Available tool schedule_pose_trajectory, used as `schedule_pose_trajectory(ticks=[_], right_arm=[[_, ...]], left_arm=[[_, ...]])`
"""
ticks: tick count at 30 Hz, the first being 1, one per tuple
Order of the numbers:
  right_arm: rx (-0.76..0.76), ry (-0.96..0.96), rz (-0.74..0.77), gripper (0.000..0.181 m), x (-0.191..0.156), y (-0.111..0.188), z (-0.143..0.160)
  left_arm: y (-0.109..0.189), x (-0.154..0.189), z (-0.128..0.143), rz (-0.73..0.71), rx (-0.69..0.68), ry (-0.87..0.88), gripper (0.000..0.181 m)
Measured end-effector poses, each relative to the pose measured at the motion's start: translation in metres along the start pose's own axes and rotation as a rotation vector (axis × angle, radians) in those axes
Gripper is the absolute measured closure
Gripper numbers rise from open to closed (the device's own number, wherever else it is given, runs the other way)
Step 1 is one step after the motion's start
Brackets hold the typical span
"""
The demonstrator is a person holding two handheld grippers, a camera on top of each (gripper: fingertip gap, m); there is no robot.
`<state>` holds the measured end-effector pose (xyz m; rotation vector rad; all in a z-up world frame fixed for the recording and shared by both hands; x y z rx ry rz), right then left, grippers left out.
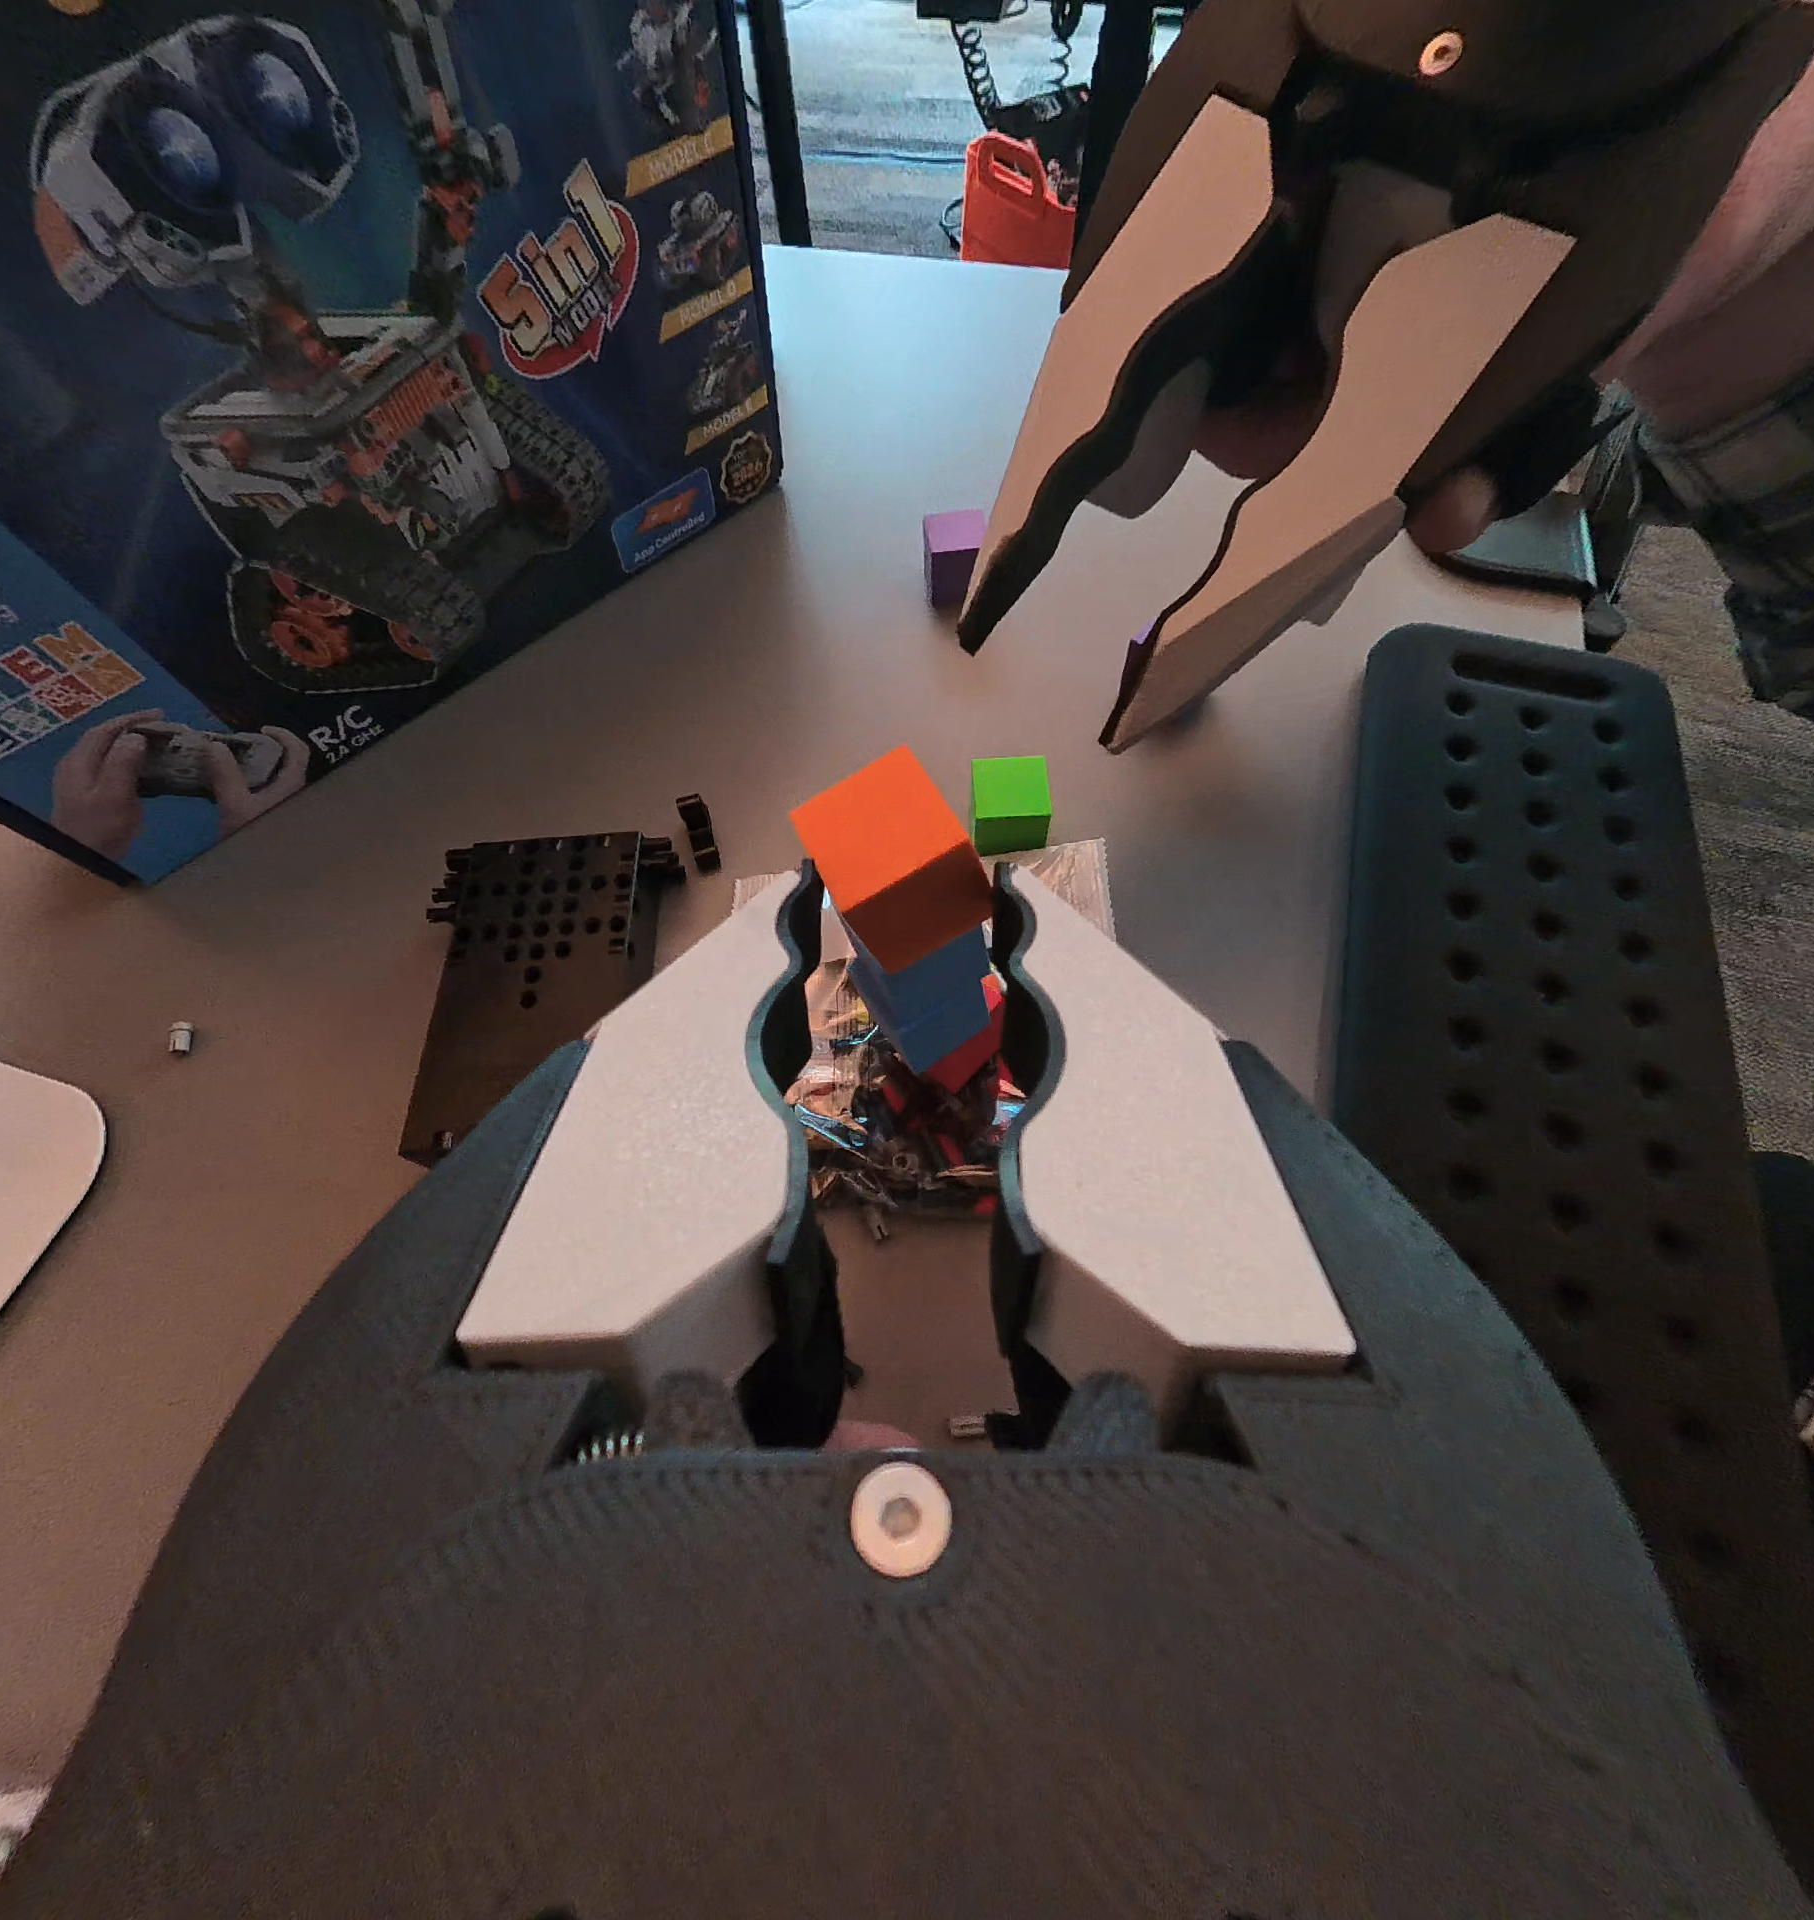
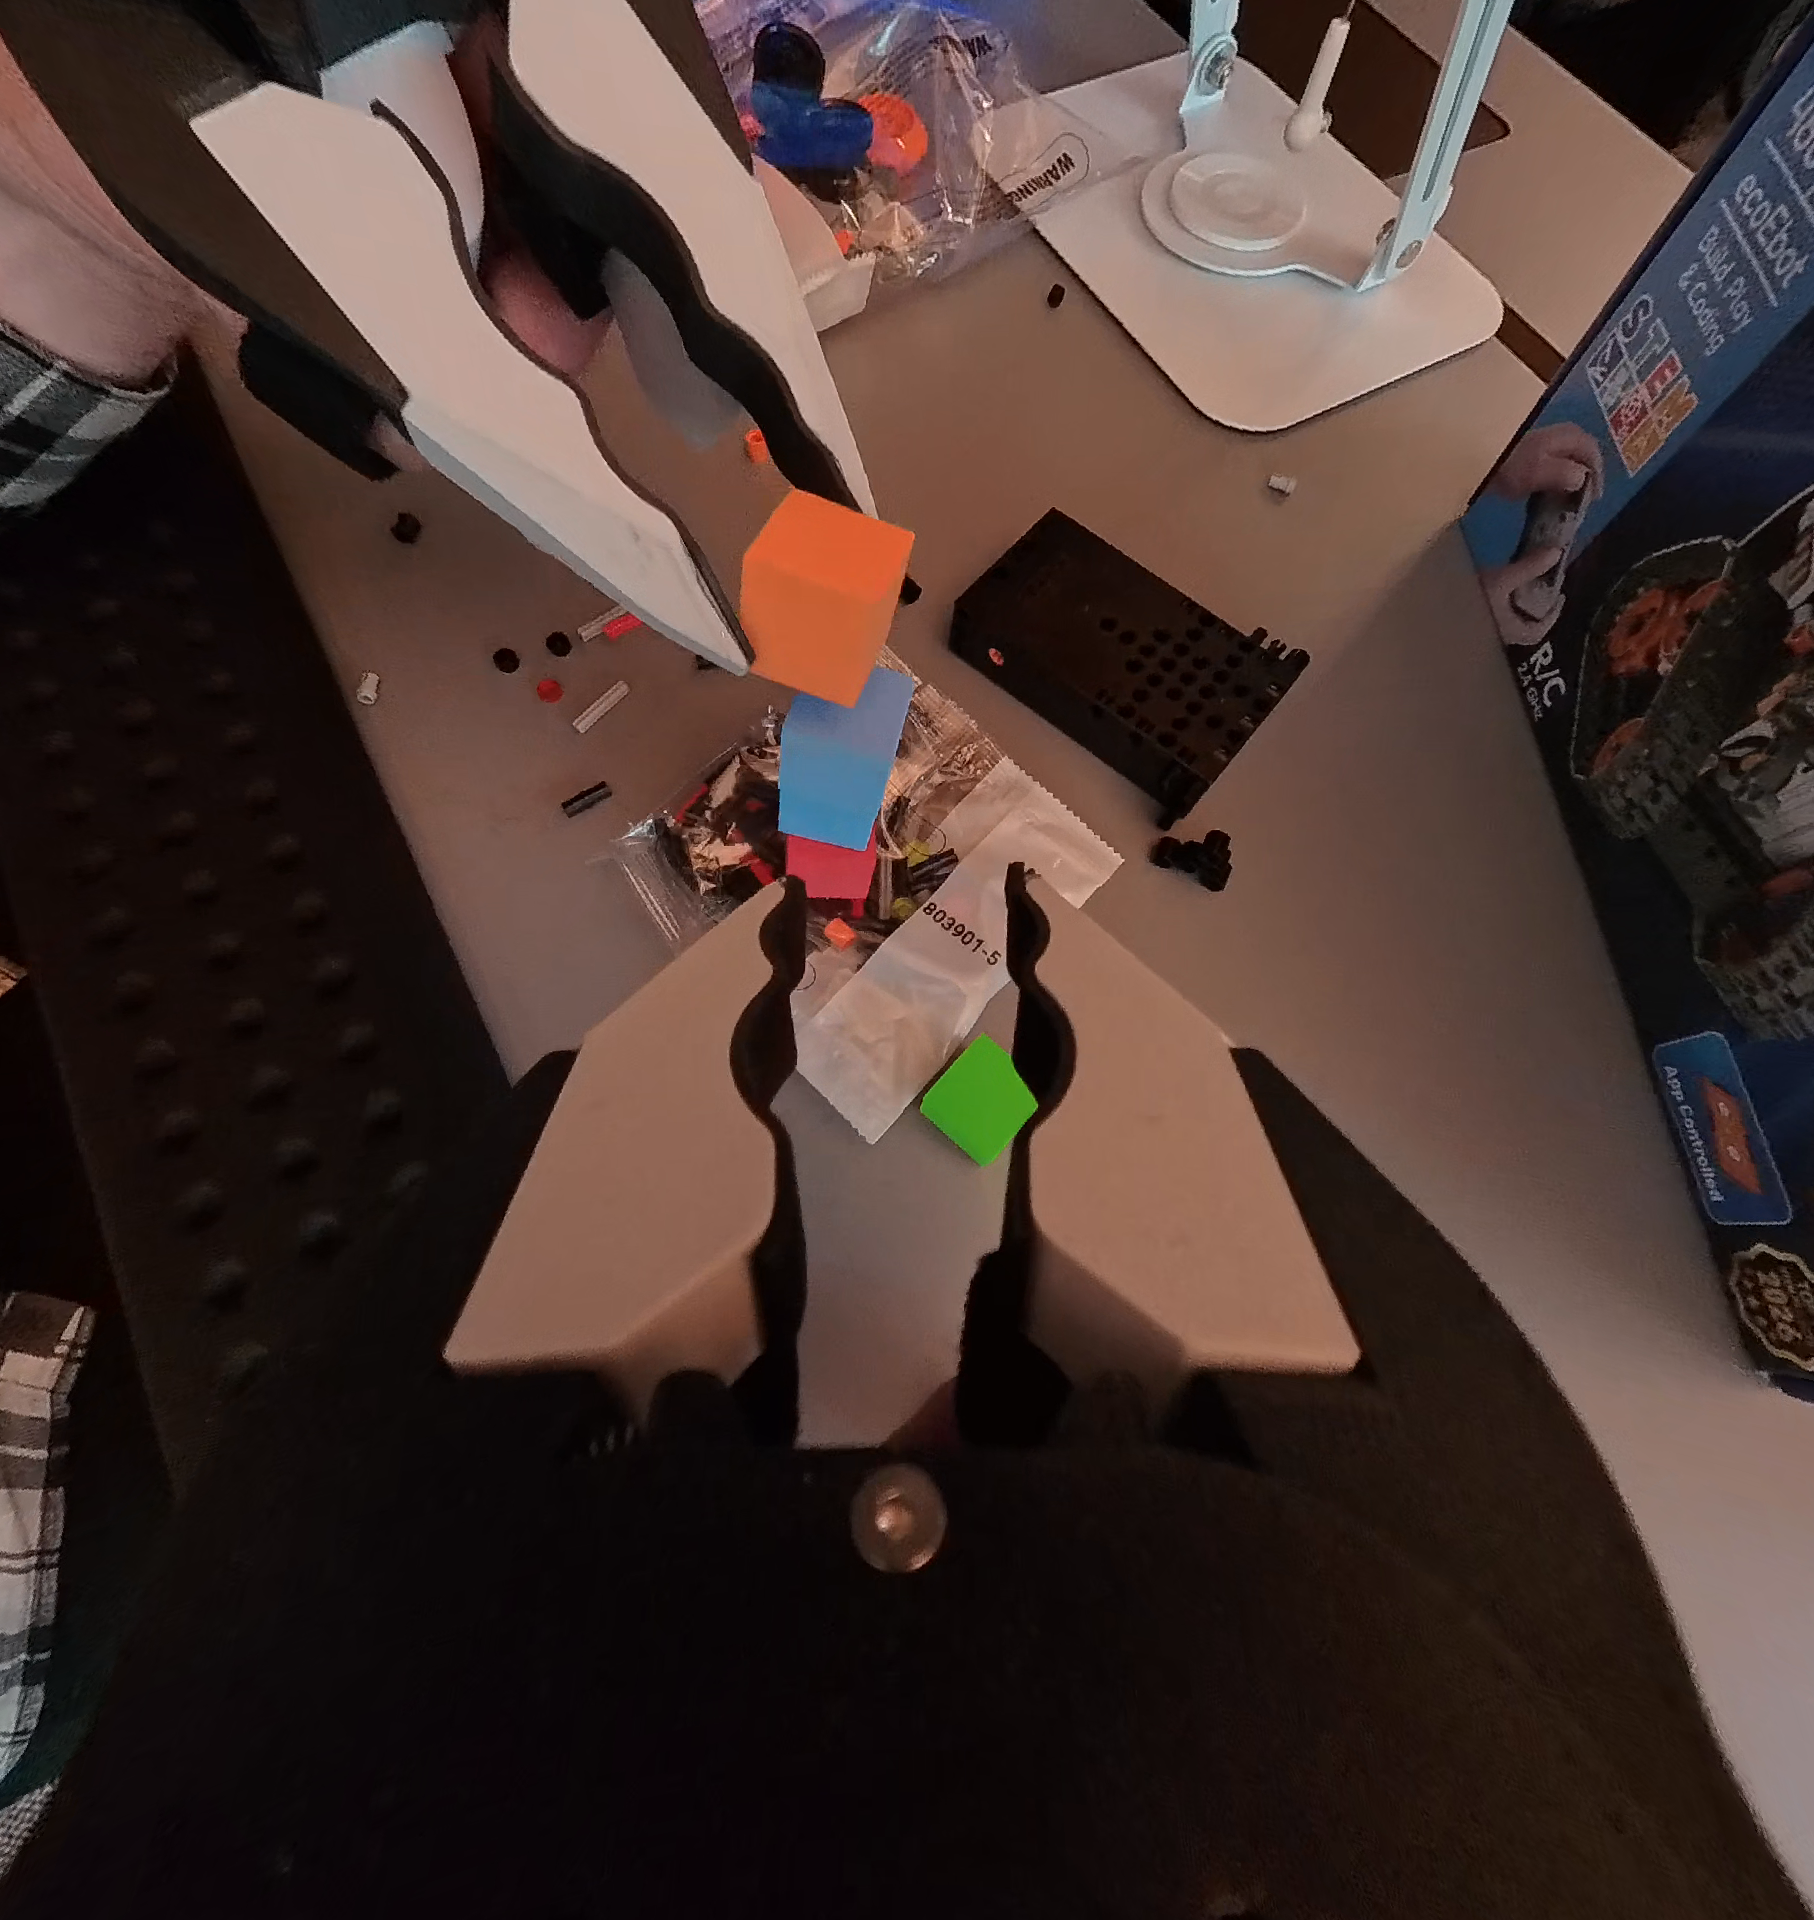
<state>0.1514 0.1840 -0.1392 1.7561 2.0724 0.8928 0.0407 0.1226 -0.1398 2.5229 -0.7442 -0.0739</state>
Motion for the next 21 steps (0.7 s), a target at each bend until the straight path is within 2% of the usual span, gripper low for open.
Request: schedule_pose_trajectory(ticks=[16,21], right_arm=[[-0.008,-0.026,0.000,0.143,-0.002,-0.003,0.015],[-0.068,-0.009,0.011,0.139,0.001,-0.009,0.026]], left_arm=[[-0.011,0.002,0.008,-0.020,-0.021,-0.037,0.148],[-0.009,0.001,0.007,-0.022,-0.007,-0.034,0.146]])
Point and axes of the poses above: each gripper's, where its closed fingertips meet, y back along the fingers, z out of its underside, x = y × z across the jaws, the point moved 5 cm from there along y, back along the fingers, and after that the axes turned 9 degrees about y, right-handed, at the moved point
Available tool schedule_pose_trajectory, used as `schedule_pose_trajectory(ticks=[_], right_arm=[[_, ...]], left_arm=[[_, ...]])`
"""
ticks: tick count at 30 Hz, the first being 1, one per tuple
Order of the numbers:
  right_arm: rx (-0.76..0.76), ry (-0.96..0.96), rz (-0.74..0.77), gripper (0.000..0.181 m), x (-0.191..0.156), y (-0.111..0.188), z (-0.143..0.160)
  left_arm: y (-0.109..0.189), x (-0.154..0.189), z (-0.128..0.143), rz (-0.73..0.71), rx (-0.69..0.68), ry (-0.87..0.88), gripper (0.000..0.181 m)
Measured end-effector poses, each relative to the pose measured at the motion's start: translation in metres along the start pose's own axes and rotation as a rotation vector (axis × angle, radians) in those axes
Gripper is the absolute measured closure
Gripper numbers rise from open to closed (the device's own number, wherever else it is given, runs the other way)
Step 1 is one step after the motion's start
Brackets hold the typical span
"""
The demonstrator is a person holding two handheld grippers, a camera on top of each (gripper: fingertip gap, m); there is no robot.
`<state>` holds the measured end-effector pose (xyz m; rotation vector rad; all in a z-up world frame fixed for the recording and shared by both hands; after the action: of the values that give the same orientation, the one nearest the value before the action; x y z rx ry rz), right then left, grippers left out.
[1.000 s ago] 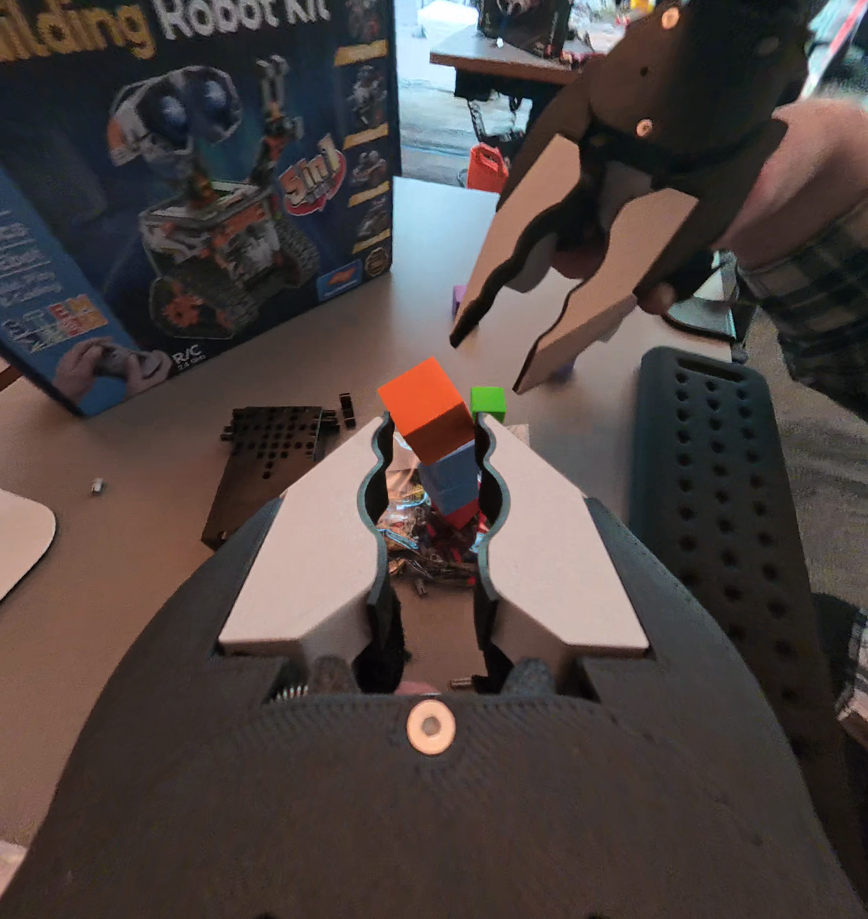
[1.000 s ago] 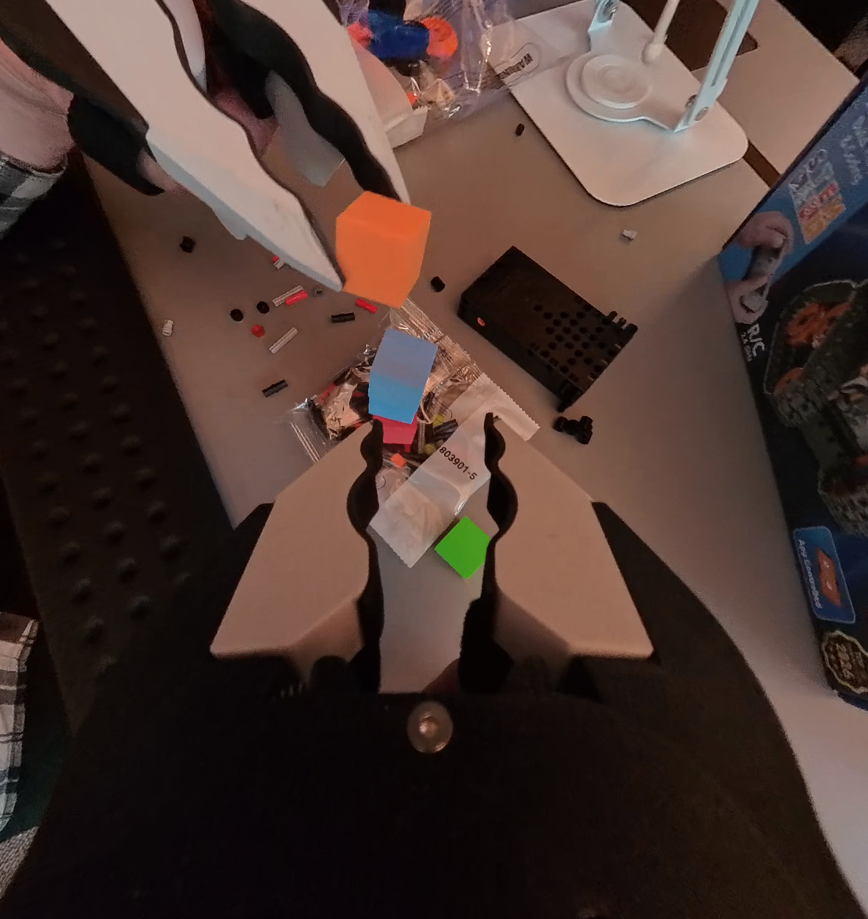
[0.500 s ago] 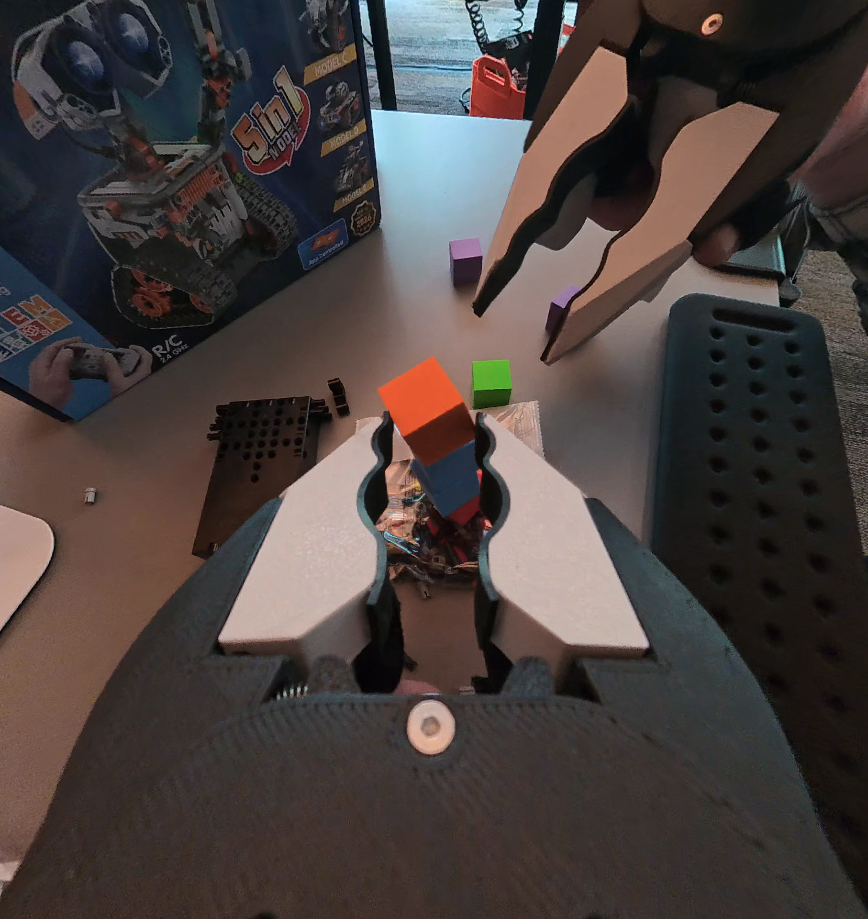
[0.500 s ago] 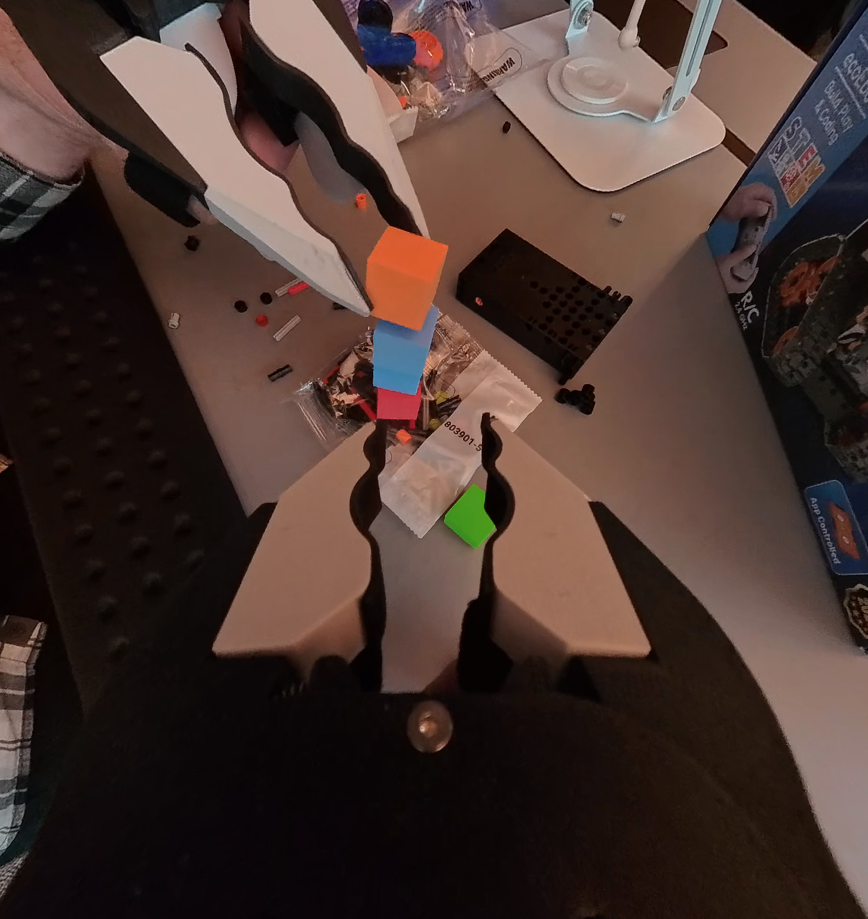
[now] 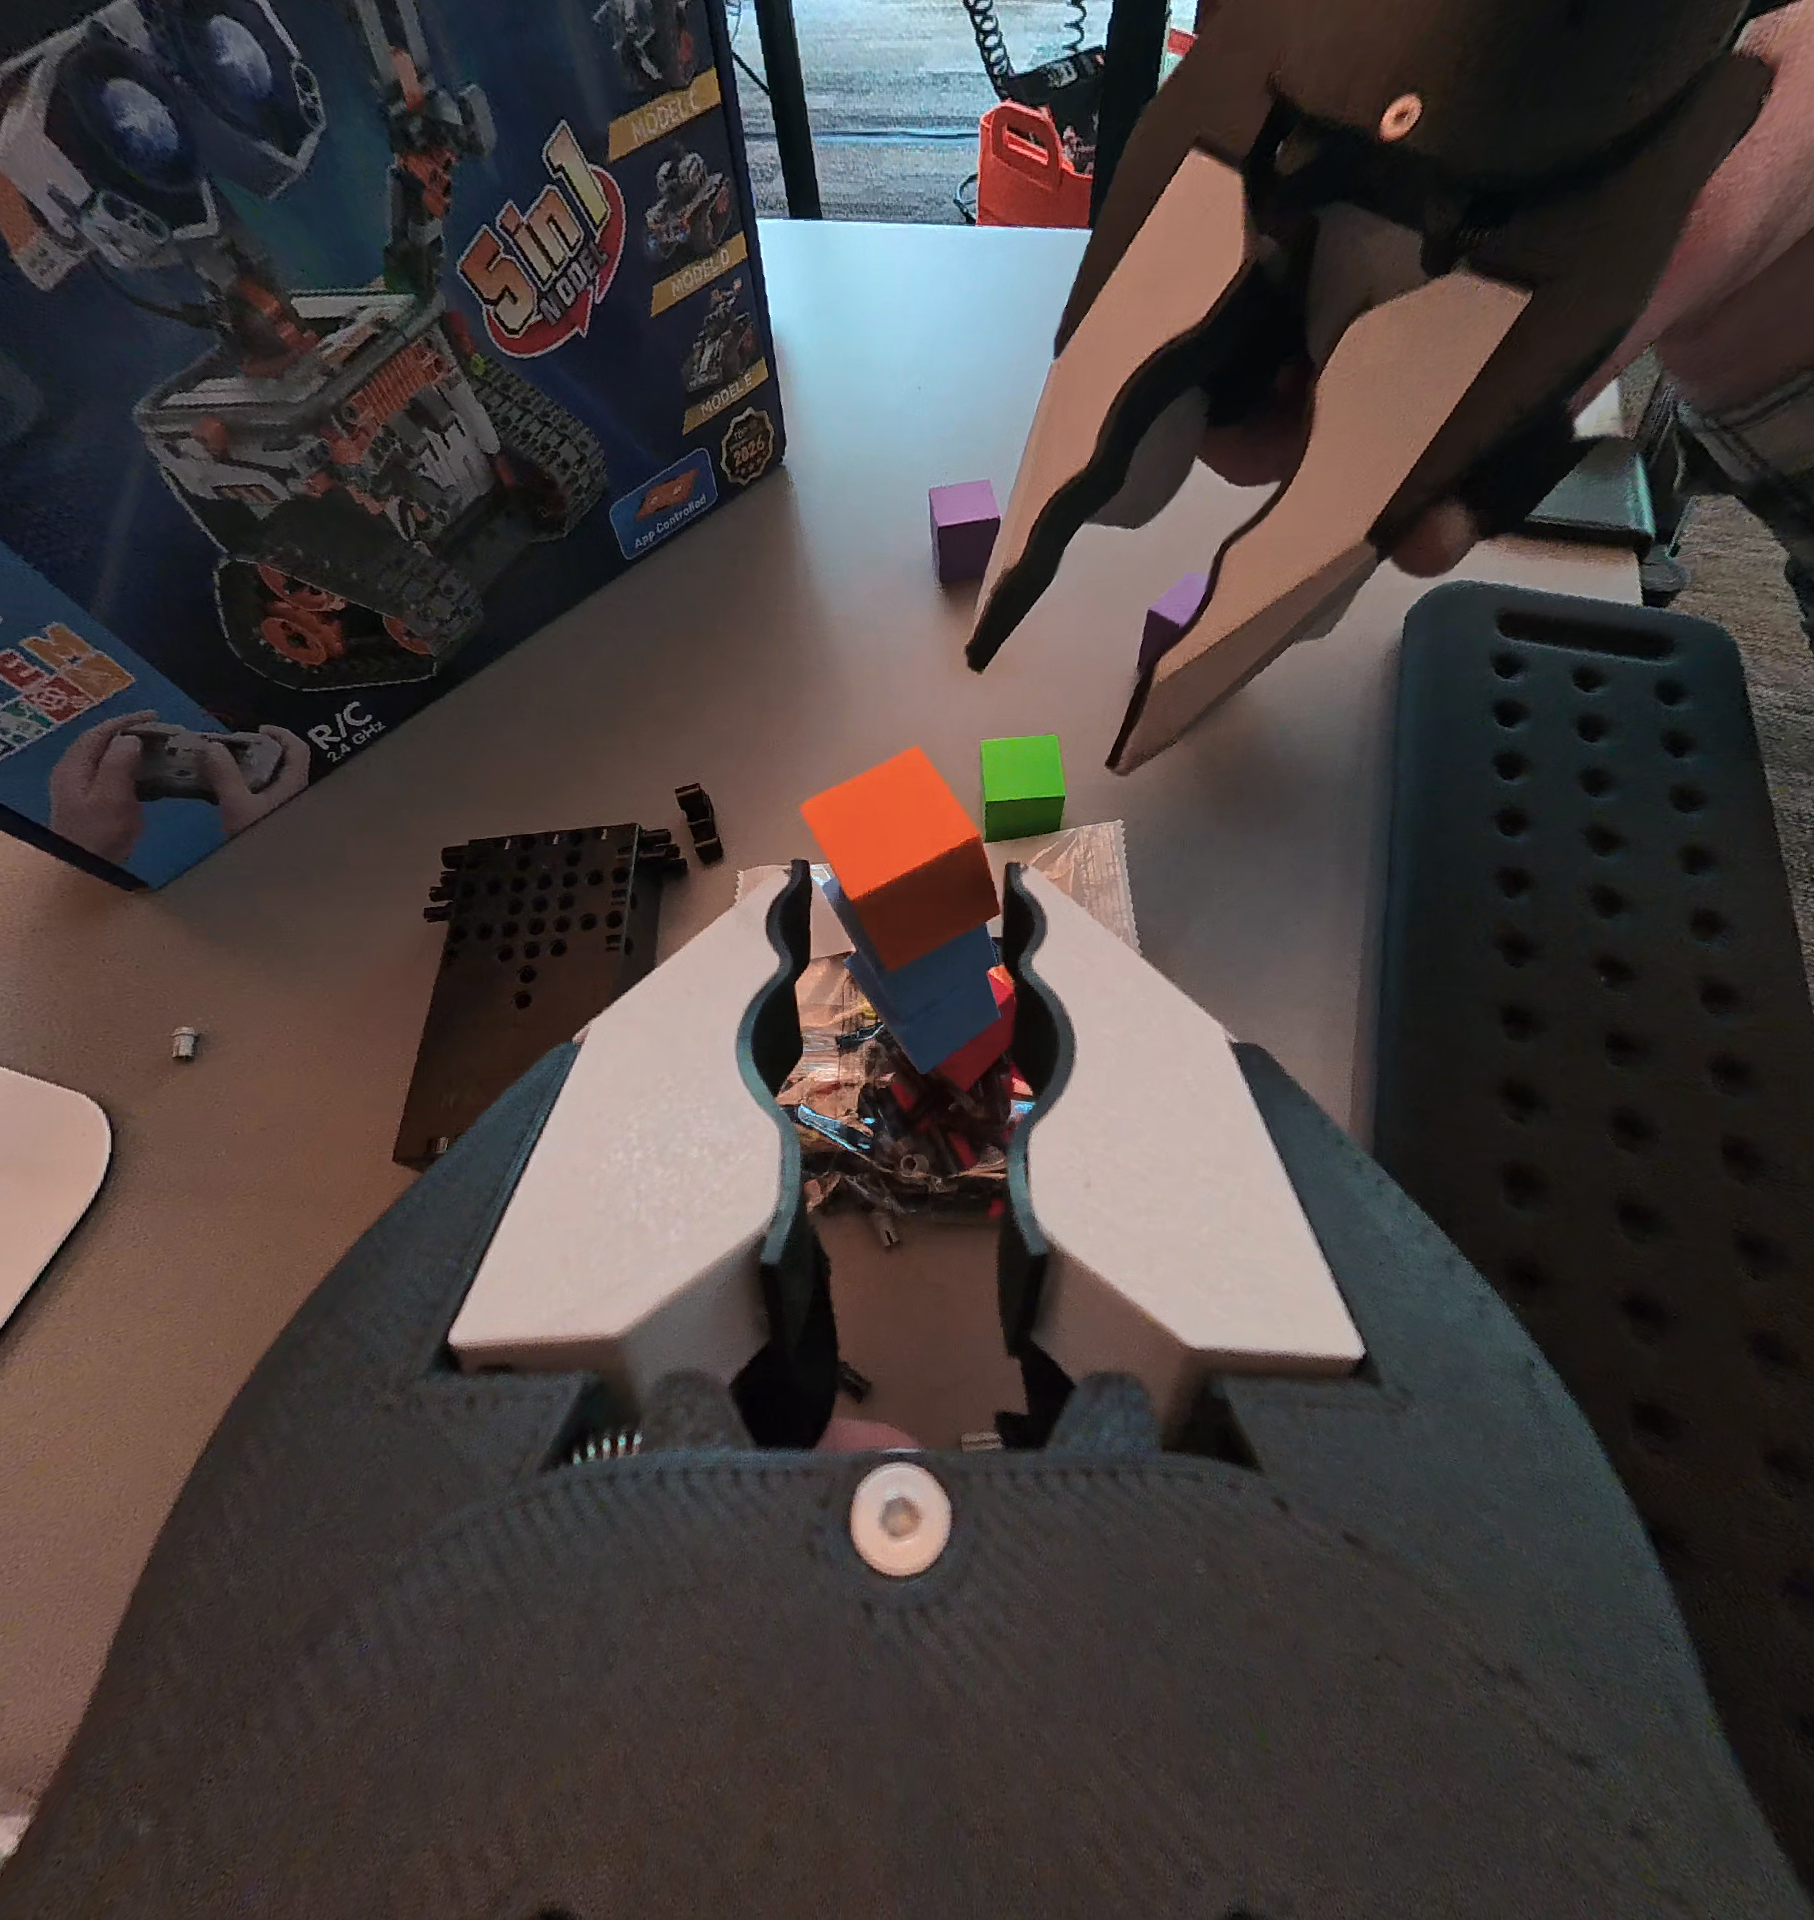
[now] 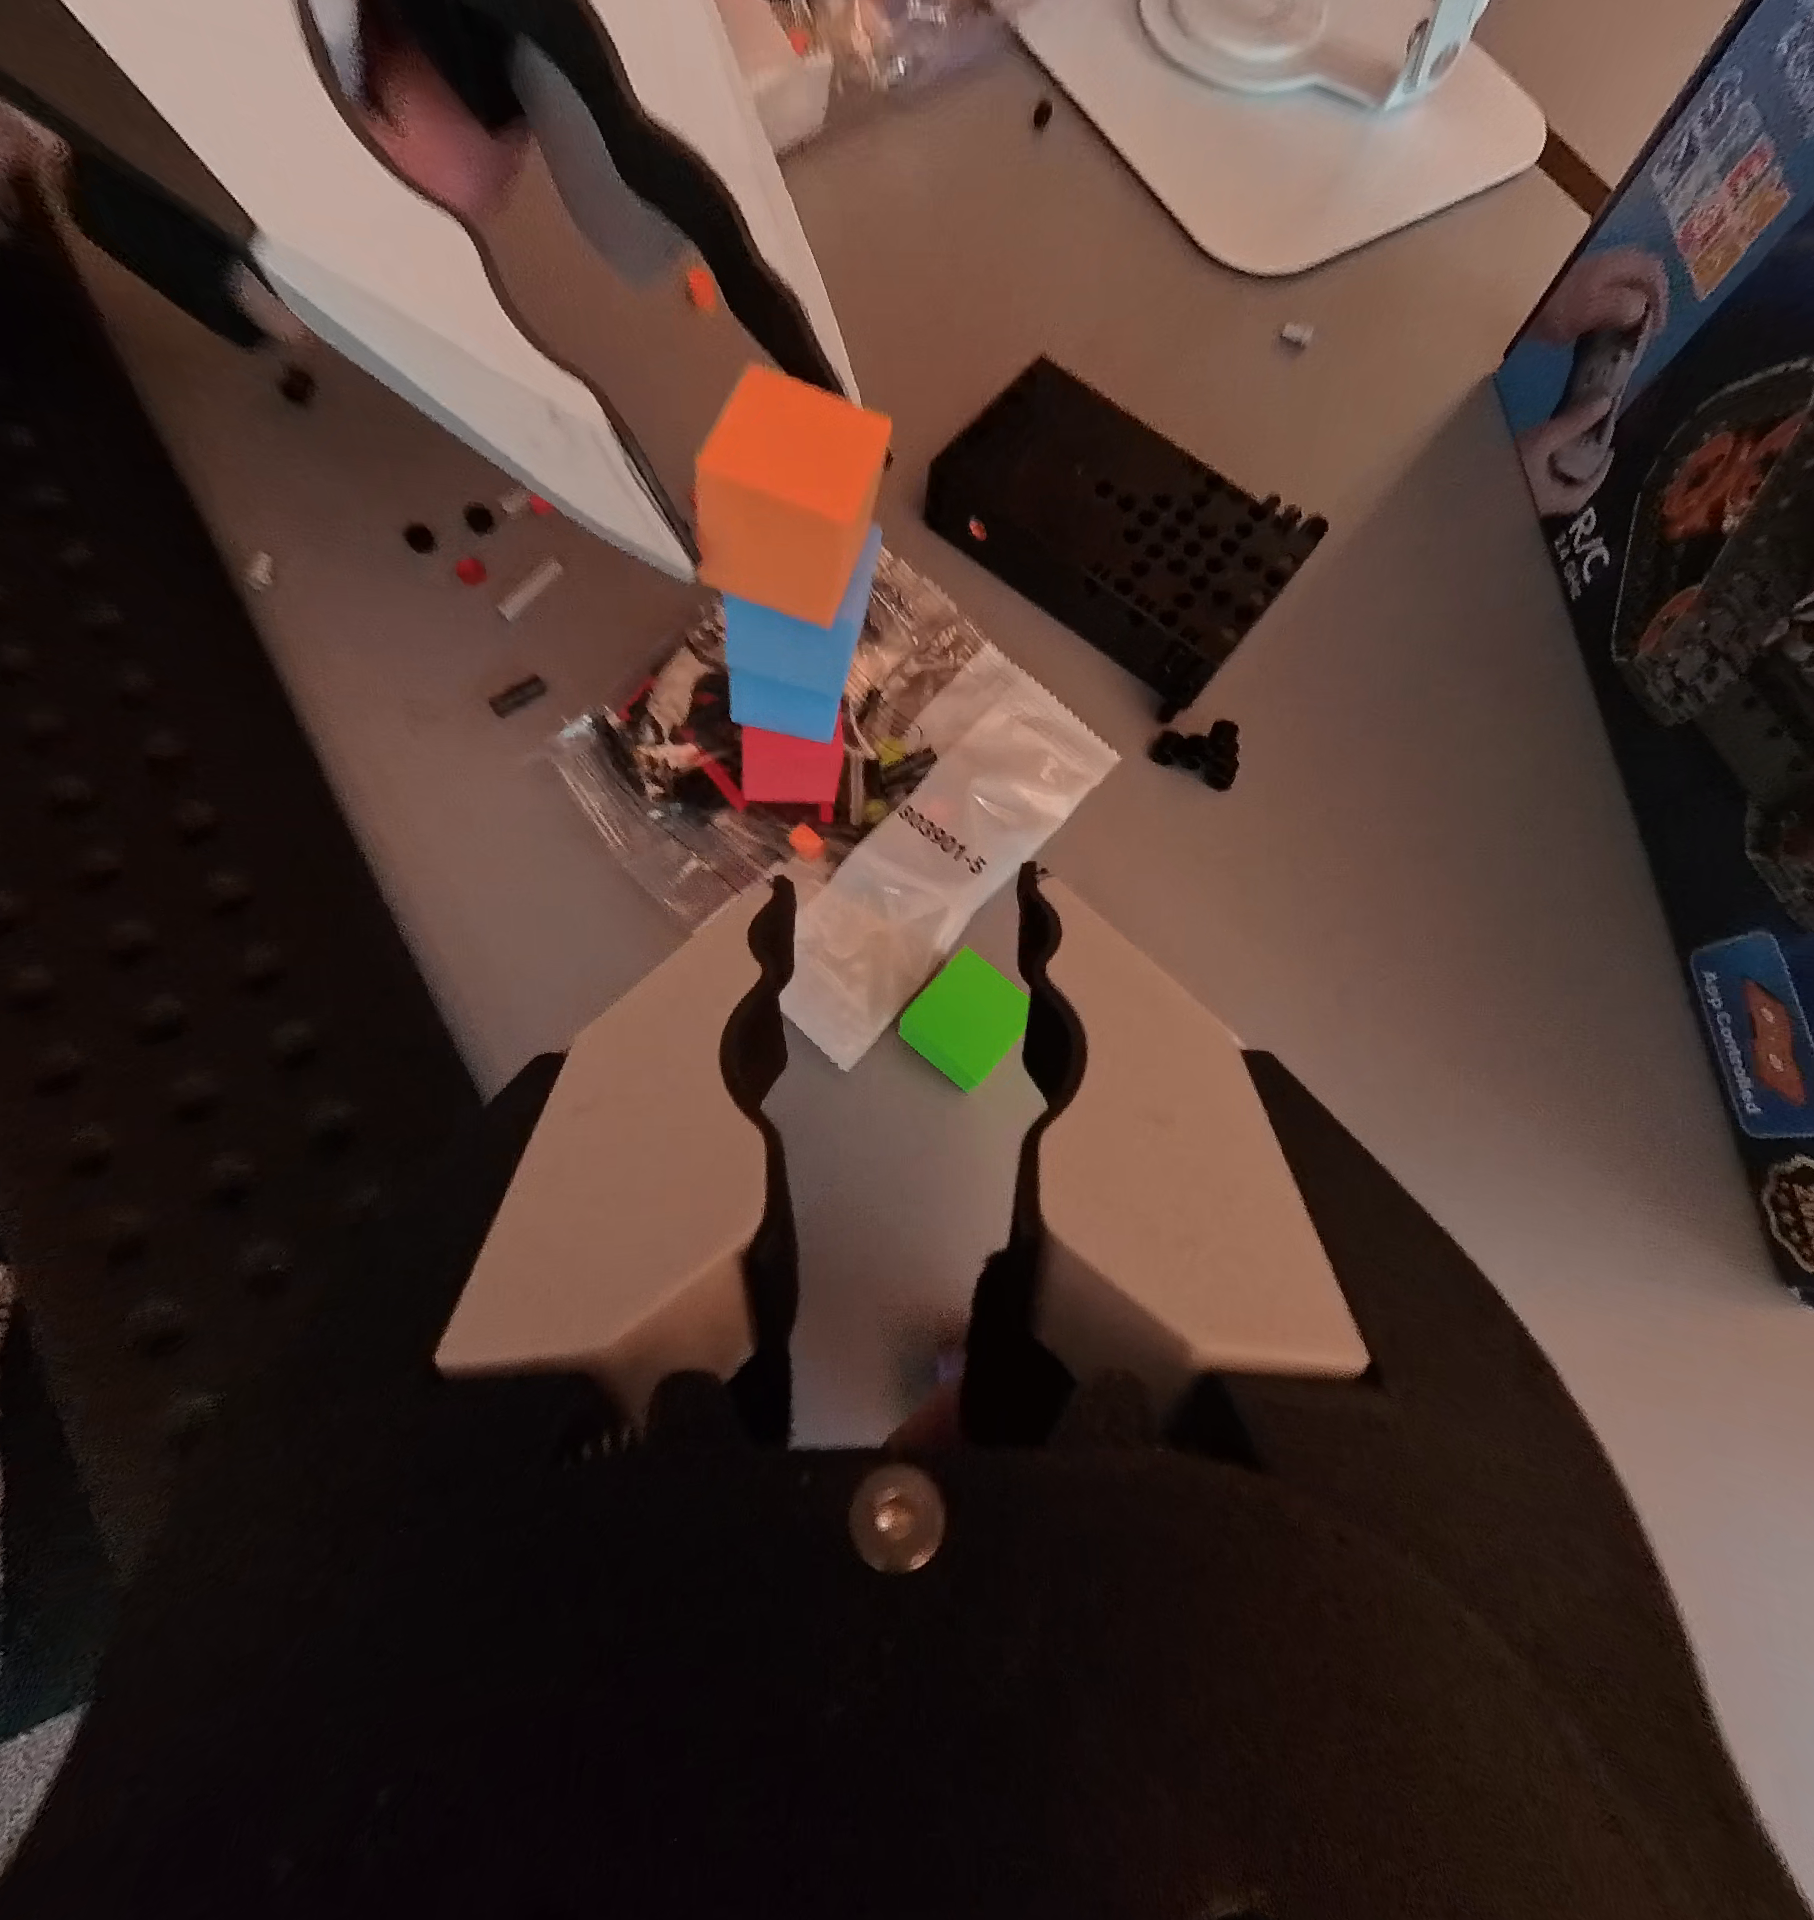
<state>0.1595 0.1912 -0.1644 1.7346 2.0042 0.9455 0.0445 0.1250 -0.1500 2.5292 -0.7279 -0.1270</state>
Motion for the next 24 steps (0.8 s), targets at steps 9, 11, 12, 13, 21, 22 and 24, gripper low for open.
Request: schedule_pose_trajectory(ticks=[9,11,12,13,21,22,24], right_arm=[[-0.233,0.009,0.021,0.130,0.007,-0.027,0.040],[-0.253,-0.008,0.027,0.132,0.008,-0.031,0.044],[-0.255,-0.018,0.031,0.137,0.009,-0.033,0.045],[-0.256,-0.027,0.036,0.145,0.010,-0.033,0.046],[-0.108,-0.033,0.087,0.148,0.021,-0.007,0.011],[-0.054,-0.024,0.070,0.148,0.019,0.001,-0.004],[0.037,0.006,0.023,0.147,0.012,0.013,-0.034]], left_arm=[[0.011,-0.001,-0.003,0.008,0.044,0.006,0.147],[0.012,-0.003,-0.002,-0.001,0.051,0.007,0.147],[0.013,-0.003,-0.002,-0.003,0.054,0.009,0.147],[0.015,-0.004,-0.003,-0.006,0.059,0.011,0.147],[0.028,-0.015,-0.005,-0.026,0.107,0.045,0.148],[0.029,-0.016,-0.004,-0.026,0.109,0.050,0.148],[0.030,-0.017,-0.004,-0.025,0.110,0.054,0.148]])
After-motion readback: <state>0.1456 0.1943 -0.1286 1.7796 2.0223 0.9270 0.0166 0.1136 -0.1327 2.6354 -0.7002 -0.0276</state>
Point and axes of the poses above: each gripper's, where its closed fingertips meet, y back along the fingers, z out of its underside, x = y × z across the jaws, the point moved 5 cm from there along y, back along the fingers, and after that the axes turned 9 degrees about y, right-handed, at the moved point
